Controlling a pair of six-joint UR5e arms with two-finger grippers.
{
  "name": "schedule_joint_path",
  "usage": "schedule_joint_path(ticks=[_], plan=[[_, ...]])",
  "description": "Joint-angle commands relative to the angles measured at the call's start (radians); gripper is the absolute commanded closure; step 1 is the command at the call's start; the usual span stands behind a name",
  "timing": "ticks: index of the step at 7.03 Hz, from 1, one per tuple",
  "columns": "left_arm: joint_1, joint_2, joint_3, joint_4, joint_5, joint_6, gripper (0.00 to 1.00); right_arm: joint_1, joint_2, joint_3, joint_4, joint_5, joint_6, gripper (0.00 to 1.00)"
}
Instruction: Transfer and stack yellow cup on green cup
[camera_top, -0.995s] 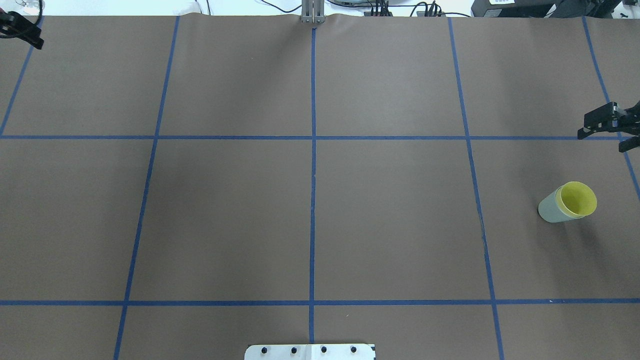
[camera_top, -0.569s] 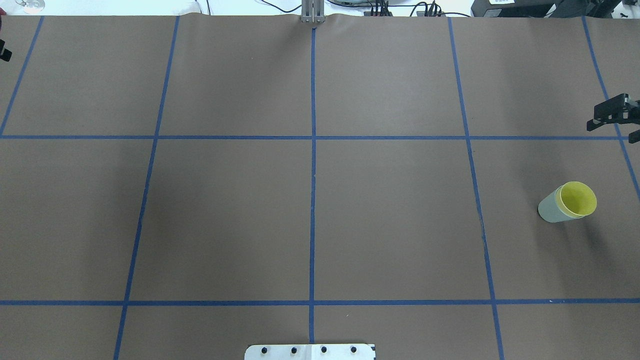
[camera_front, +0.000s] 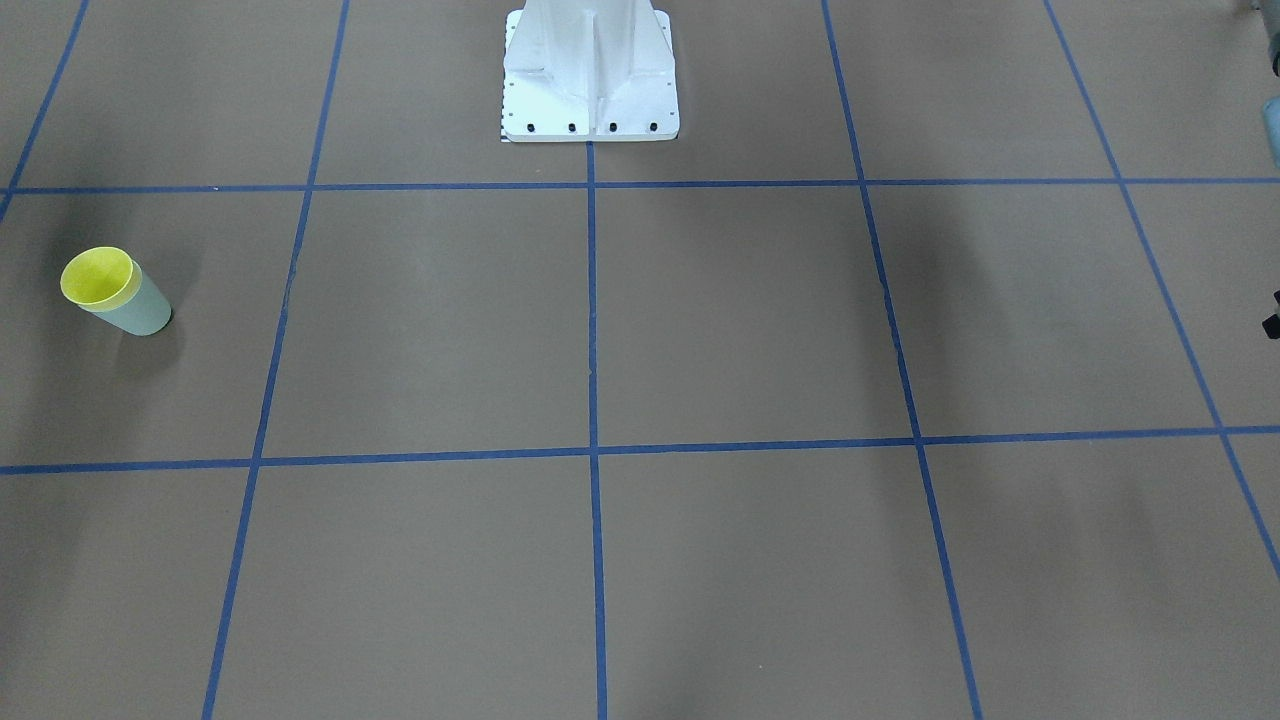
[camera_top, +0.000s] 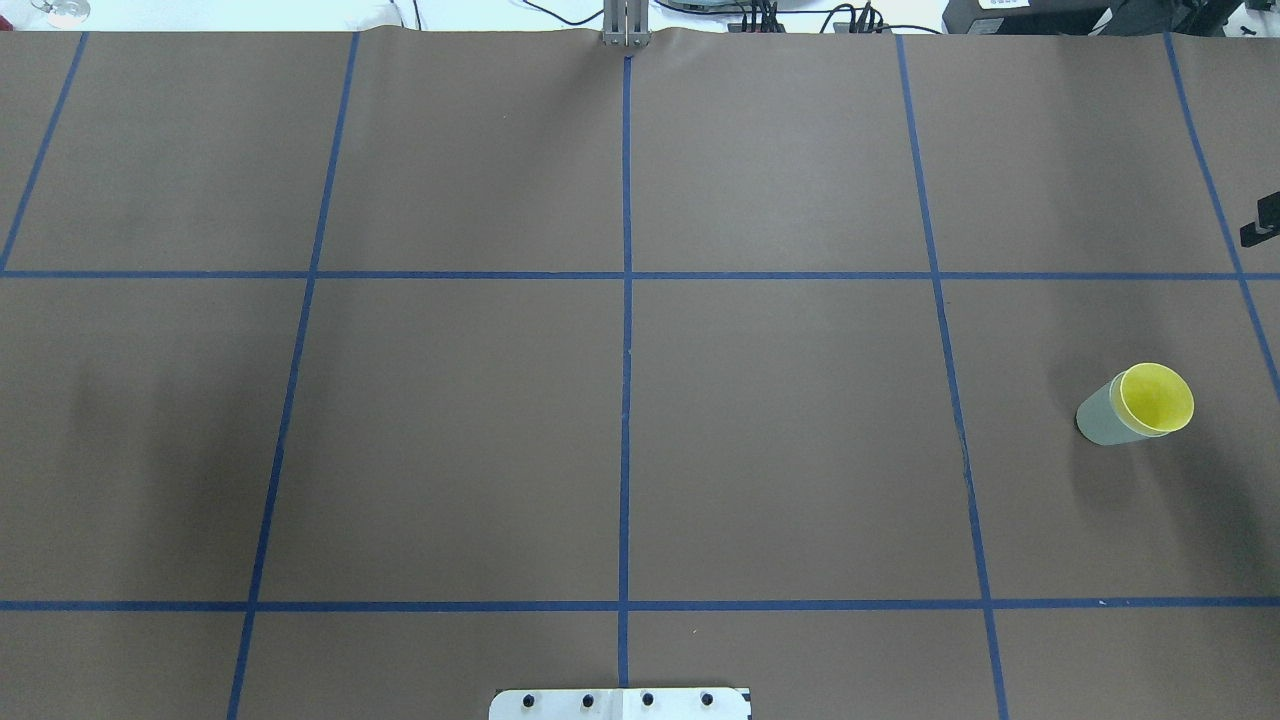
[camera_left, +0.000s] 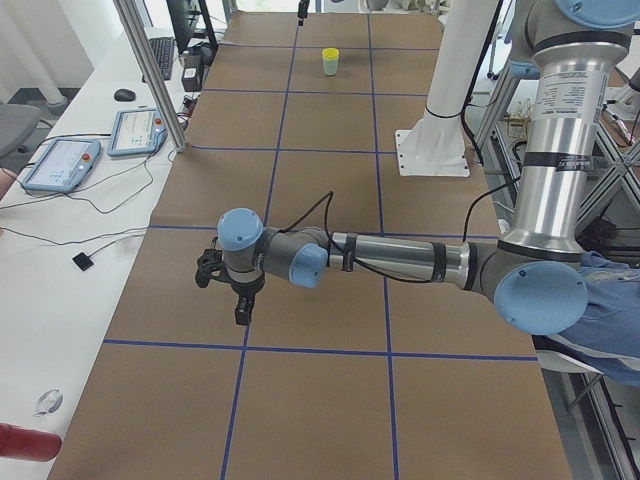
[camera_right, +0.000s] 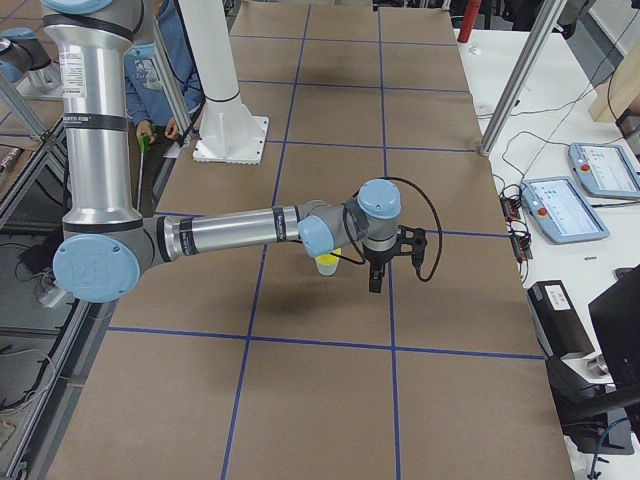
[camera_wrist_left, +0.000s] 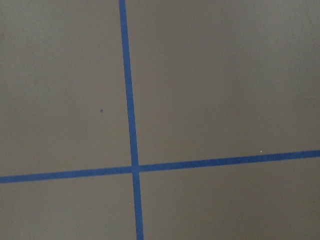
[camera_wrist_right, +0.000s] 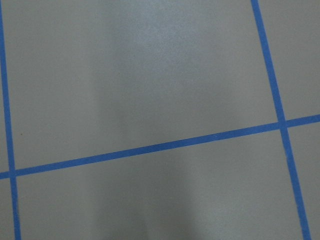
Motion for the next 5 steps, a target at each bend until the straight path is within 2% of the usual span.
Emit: schedule_joint_path(ticks=[1, 2, 3, 5], plan=[[-0.051, 0.000, -0.059, 0.185, -0.065, -0.009, 0.00, 0.050, -0.001, -0.088, 0.000, 0.001, -0.189, 0.00], [-0.052, 0.005, -0.072, 0.193, -0.063, 0.000, 0.00, 0.057, -0.001, -0.128, -0.003, 0.000, -0.278, 0.00], [-0.052, 0.011, -0.072, 0.193, -0.058, -0.001, 0.00, 0.057, 0.005, -0.139, -0.053, -0.002, -0.362, 0.00], [-0.052, 0.016, -0.081, 0.190, 0.032, 0.006, 0.00, 0.083, 0.063, -0.134, -0.188, -0.005, -0.487, 0.00]])
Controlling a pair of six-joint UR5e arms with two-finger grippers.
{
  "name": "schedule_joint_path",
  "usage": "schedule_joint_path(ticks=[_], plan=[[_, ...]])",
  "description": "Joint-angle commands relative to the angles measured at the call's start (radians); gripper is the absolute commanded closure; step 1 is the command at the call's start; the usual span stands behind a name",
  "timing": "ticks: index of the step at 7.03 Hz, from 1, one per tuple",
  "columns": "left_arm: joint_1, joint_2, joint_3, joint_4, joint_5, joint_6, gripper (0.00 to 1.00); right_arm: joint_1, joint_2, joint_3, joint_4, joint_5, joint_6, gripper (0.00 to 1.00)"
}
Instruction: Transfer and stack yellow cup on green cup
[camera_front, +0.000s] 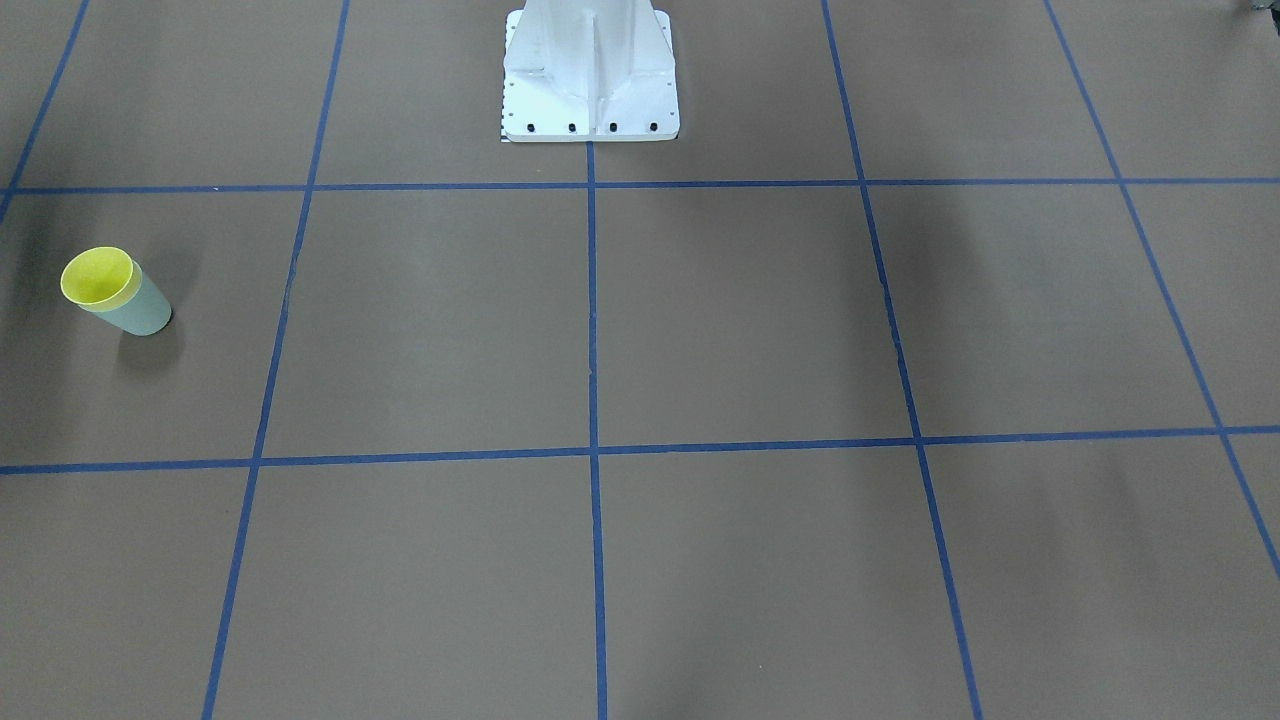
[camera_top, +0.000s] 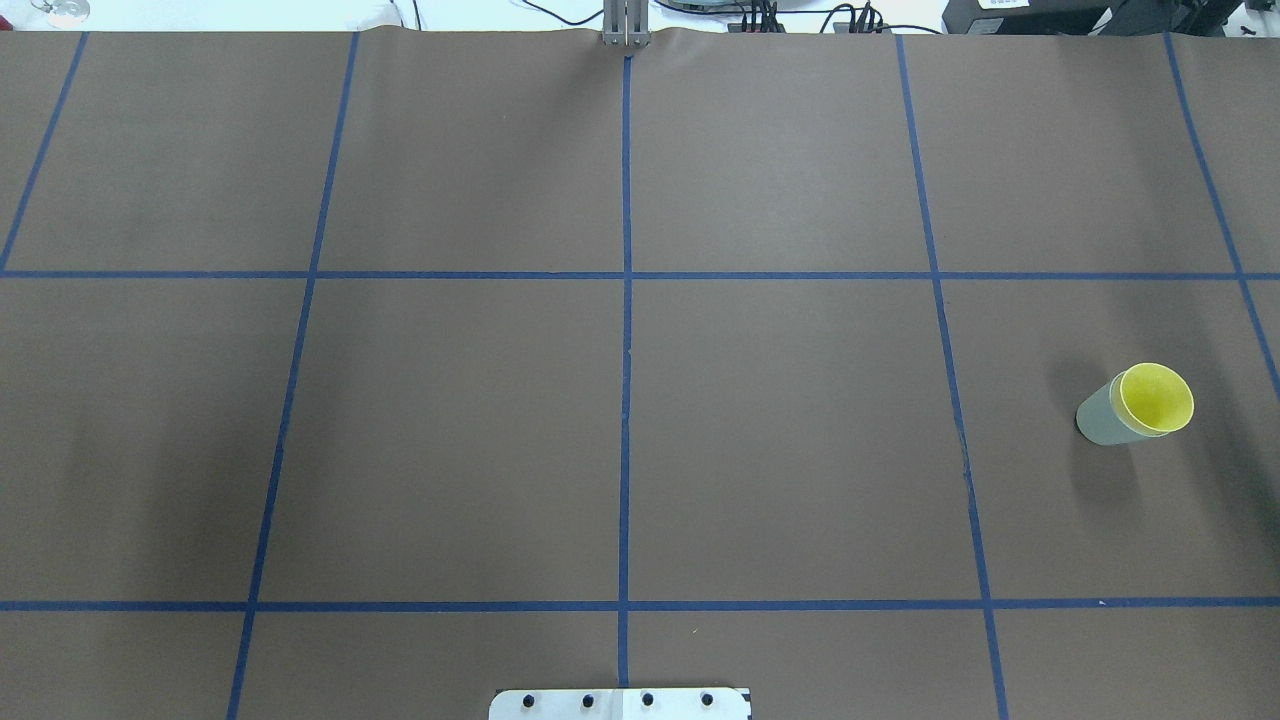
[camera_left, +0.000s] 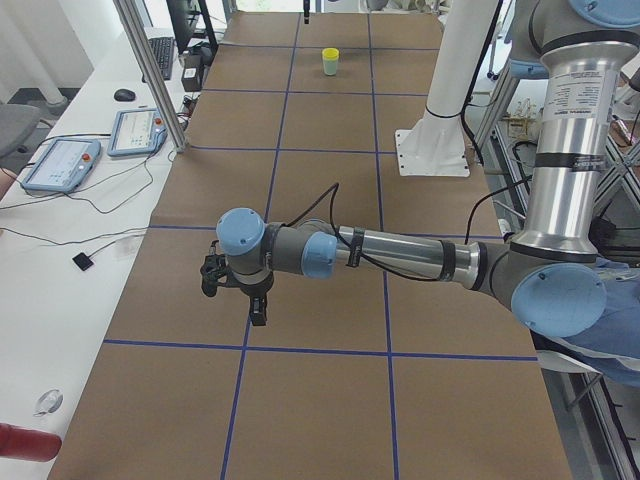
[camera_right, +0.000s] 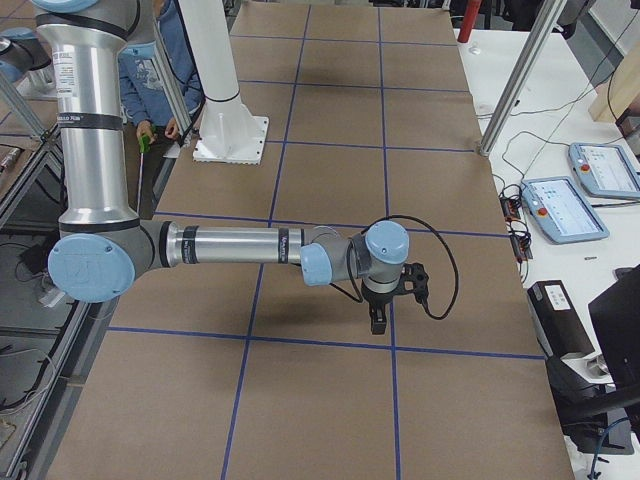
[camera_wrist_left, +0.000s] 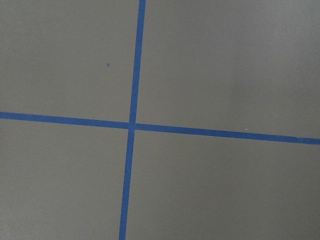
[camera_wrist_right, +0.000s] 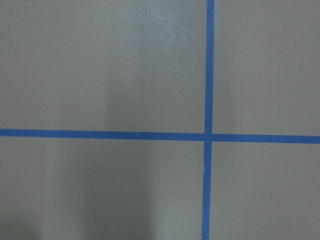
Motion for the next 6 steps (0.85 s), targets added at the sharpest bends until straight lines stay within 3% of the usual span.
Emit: schedule_joint_path(ticks=[1, 2, 6], plan=[[-0.002, 0.004, -0.018, -0.001, 0.100, 0.096, 0.00, 0.017, 0.038, 0.005, -0.086, -0.002, -0.080, 0.00], [-0.002, 0.014, -0.008, 0.002, 0.147, 0.242, 0.00, 0.015, 0.044, 0.006, -0.086, -0.002, -0.080, 0.00], [-0.001, 0.012, 0.005, -0.004, 0.136, 0.252, 0.00, 0.012, 0.055, 0.006, -0.086, 0.000, -0.080, 0.00]])
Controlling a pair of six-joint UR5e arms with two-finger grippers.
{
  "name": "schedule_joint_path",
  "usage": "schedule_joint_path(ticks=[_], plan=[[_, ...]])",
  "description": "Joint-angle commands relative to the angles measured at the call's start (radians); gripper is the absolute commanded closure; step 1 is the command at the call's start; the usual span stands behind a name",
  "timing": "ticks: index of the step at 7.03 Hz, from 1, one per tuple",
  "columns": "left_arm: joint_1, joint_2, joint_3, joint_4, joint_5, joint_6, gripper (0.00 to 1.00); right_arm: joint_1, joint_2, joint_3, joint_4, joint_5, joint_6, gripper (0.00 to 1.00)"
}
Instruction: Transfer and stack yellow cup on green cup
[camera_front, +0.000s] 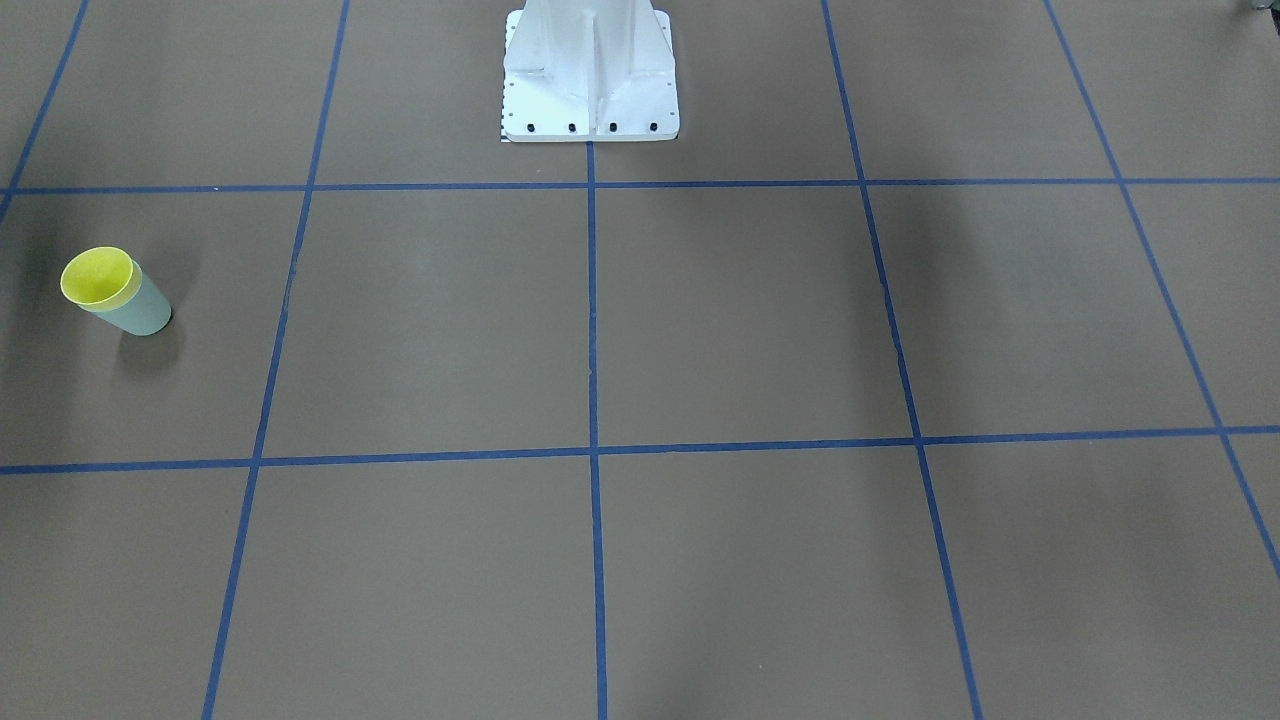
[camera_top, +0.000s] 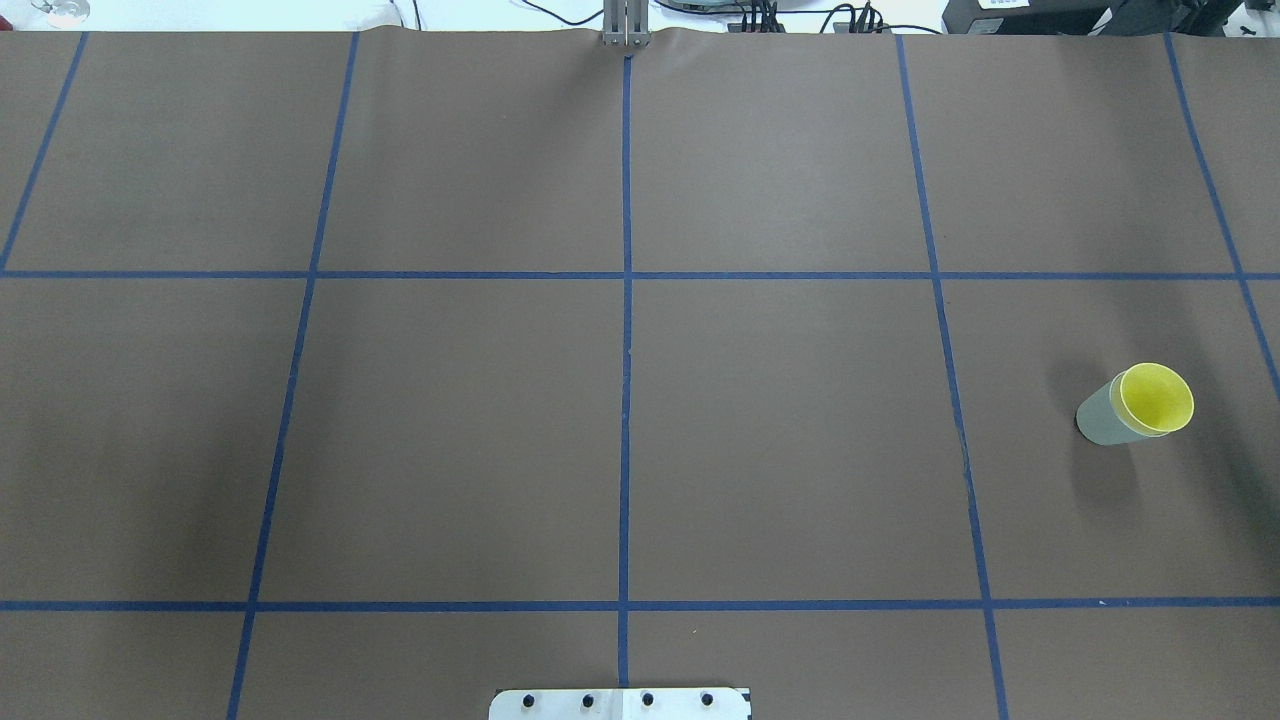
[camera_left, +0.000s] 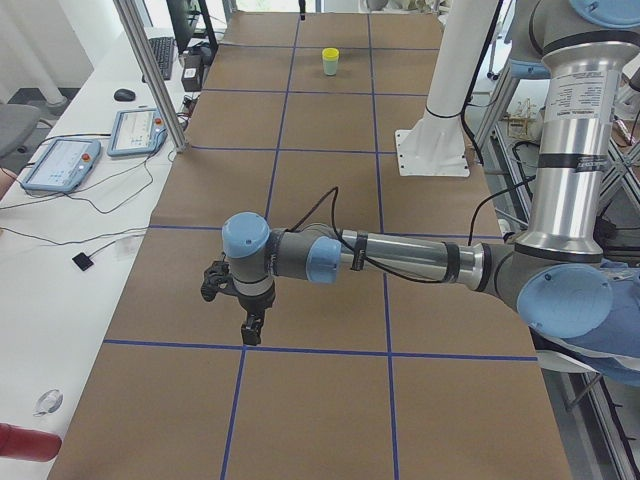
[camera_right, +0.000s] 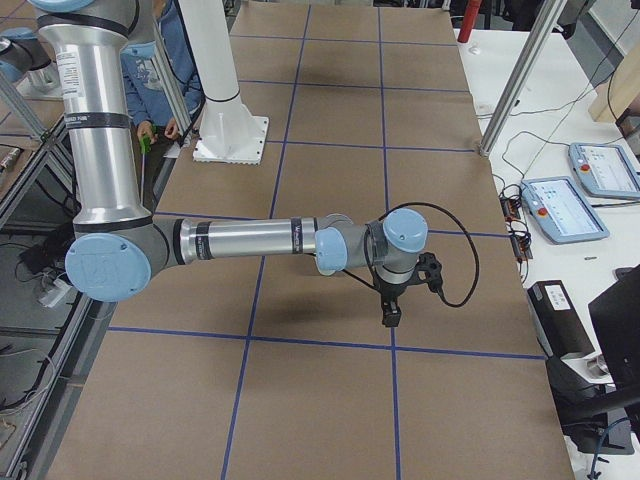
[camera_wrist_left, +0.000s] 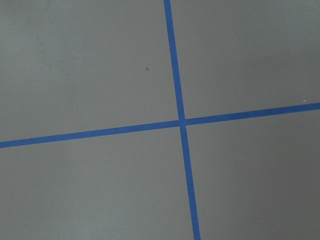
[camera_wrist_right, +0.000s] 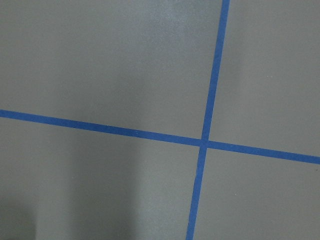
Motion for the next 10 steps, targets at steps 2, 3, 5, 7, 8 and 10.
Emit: schedule_joint_path(ticks=[2, 3, 5, 7, 8, 10], plan=[[0.000, 0.001, -0.002, -0.003, -0.022, 0.002, 0.00, 0.000, 0.000, -0.003, 0.001, 0.009, 0.003, 0.00], [0.003, 0.002, 0.013, -0.001, -0.020, -0.003, 0.00, 0.000, -0.002, -0.001, 0.001, 0.010, 0.003, 0.00], [0.000, 0.003, -0.013, -0.001, -0.025, -0.076, 0.00, -0.001, 0.001, 0.000, 0.001, 0.010, 0.011, 0.00], [0.000, 0.003, -0.016, -0.001, -0.028, -0.076, 0.00, -0.001, 0.003, 0.000, 0.001, 0.010, 0.011, 0.00], [0.000, 0.009, -0.013, 0.002, -0.076, -0.073, 0.00, -0.001, 0.001, 0.000, 0.001, 0.012, 0.011, 0.00], [-0.005, 0.031, -0.045, 0.000, -0.160, -0.075, 0.00, -0.001, 0.001, 0.000, 0.003, 0.012, 0.011, 0.00]])
